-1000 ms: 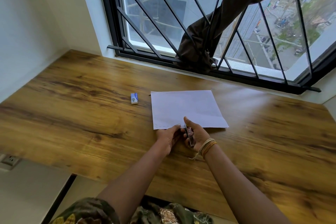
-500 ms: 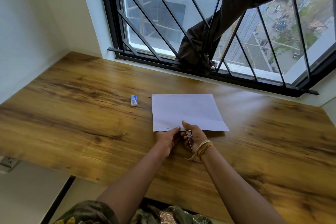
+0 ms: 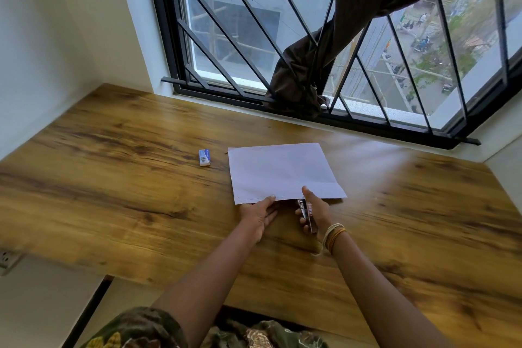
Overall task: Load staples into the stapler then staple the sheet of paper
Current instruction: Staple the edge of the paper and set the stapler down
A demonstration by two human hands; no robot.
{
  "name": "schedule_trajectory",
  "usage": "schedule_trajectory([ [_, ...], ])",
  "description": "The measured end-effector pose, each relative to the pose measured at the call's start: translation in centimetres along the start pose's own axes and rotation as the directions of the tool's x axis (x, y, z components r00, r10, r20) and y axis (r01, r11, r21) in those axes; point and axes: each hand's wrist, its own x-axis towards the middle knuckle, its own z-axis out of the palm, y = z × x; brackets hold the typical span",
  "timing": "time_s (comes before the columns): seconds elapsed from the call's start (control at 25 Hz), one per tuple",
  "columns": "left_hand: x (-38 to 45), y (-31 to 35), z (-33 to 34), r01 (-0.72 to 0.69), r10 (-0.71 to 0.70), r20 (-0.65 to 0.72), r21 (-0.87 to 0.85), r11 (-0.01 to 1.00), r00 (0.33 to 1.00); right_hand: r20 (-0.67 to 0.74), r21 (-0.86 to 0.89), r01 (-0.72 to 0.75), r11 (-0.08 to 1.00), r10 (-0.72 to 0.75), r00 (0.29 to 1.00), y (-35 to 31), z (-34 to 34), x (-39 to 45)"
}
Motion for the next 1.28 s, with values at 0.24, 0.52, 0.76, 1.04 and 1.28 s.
schedule_trajectory([
  [0.24, 0.0, 0.0, 0.0, 0.006, -0.007, 0.012, 0.036, 0.999, 1.0, -0.179, -0.082, 0.103, 0.991, -0.116, 0.977, 0.3, -4.0, 0.9],
  [0.52, 0.3, -0.1, 0.0, 0.001, -0.002, 0.015, 0.054, 0.999, 1.0, -0.47, -0.755, -0.056, 0.653, -0.48, 0.741, 2.9, -8.9, 0.7],
  [0.76, 0.0, -0.1, -0.1, -0.003, 0.001, 0.033, 0.045, 0.999, 0.999, -0.466, -0.83, -0.08, 0.552, -0.606, 0.644, 2.8, -7.9, -0.3],
  [1.04, -0.8, 0.6, 0.1, 0.069, -0.076, 0.053, 0.124, 0.99, 0.996, 0.302, -0.832, 0.55, 0.067, -0.778, 0.551, 1.5, -0.4, 1.0],
  [1.28, -2.5, 1.7, -1.5, 0.021, -0.033, 0.02, 0.446, 0.895, 0.999, 0.305, -0.824, 0.549, 0.142, -0.705, 0.64, 1.0, 0.6, 3.3],
])
